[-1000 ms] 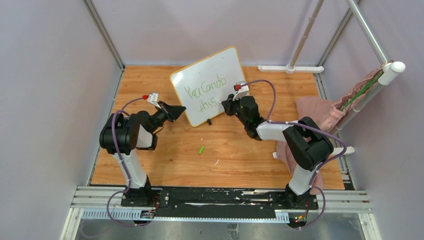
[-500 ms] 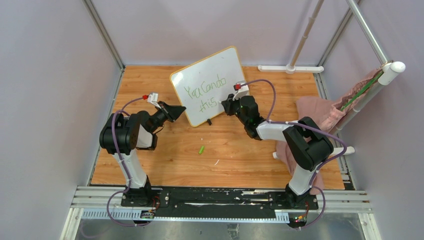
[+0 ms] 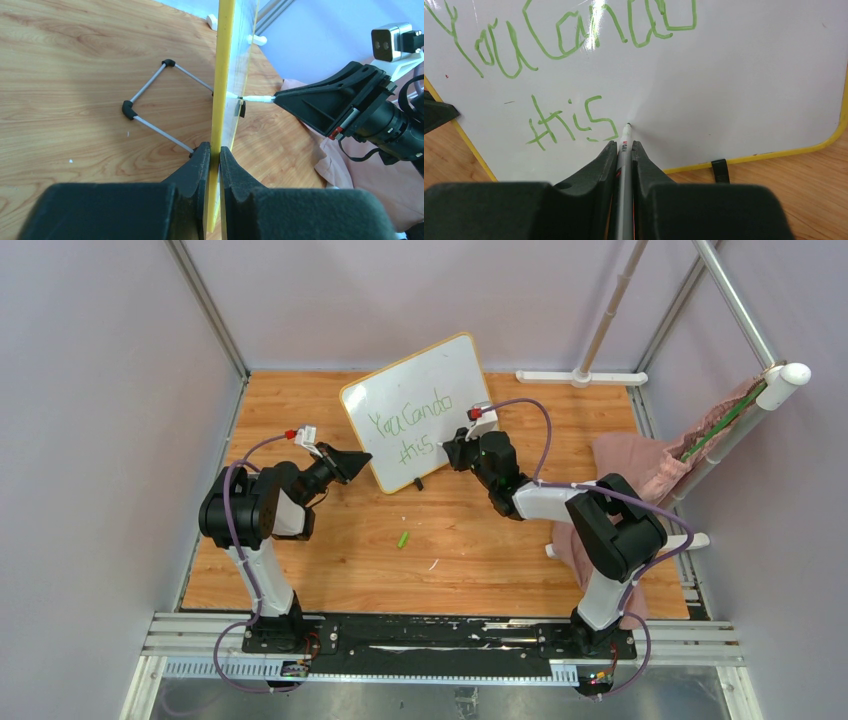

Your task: Write a sentence on the whiteboard

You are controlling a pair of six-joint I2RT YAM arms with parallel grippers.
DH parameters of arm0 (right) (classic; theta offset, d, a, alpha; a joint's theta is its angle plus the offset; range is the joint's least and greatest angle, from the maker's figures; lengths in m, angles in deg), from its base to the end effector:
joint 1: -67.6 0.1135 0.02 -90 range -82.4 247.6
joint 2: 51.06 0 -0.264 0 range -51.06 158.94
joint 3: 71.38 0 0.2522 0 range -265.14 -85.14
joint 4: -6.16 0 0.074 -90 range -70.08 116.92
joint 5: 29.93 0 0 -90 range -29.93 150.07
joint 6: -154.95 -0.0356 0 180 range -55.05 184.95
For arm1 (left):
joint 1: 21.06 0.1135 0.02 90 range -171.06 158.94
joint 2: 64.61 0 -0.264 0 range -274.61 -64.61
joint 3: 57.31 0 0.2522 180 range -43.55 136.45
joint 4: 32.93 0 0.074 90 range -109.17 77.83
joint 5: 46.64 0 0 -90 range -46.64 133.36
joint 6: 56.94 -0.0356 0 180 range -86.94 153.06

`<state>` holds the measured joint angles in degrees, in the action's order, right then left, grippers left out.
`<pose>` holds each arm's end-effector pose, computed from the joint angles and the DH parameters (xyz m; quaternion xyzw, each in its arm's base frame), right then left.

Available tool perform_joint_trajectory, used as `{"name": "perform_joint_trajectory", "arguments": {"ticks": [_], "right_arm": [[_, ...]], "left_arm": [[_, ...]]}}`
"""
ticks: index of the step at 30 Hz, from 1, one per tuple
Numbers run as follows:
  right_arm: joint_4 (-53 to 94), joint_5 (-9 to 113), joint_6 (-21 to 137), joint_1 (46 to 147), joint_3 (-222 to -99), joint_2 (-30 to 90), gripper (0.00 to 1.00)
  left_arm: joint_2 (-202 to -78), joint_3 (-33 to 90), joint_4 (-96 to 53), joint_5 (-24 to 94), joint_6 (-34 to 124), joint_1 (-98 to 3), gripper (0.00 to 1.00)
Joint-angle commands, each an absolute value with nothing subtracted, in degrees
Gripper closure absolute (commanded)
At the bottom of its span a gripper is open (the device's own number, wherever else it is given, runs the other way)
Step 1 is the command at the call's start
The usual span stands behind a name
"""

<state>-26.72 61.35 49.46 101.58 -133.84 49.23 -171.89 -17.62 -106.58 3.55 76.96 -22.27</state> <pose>0.3119 0.2092 0.2091 -0.1109 0.7286 0.2753 0.6173 0.2948 -0.0290 0.1431 0.0069 0.6778 -0.4784 0.5583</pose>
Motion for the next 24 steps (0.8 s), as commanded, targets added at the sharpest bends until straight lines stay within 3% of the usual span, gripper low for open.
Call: {"name": "perform_joint_trajectory", "arguments": {"ticks": [1, 16, 24], "right_arm": [[-26.4, 61.0, 48.7, 100.9, -135.6, 48.7, 1.00], [-22.6, 61.0, 47.4, 101.5, -133.5, 38.1, 1.00], [-17.5, 61.7, 47.0, 103.9, -128.2, 26.0, 1.00]], "left_arm": [[-173.7, -17.2, -107.9, 3.9, 76.1, -23.2, 1.00], [-173.7, -17.4, -107.9, 4.6, 76.1, -23.3, 0.99], [-172.9, -18.6, -107.9, 6.1, 76.1, -23.2, 0.73]]}}
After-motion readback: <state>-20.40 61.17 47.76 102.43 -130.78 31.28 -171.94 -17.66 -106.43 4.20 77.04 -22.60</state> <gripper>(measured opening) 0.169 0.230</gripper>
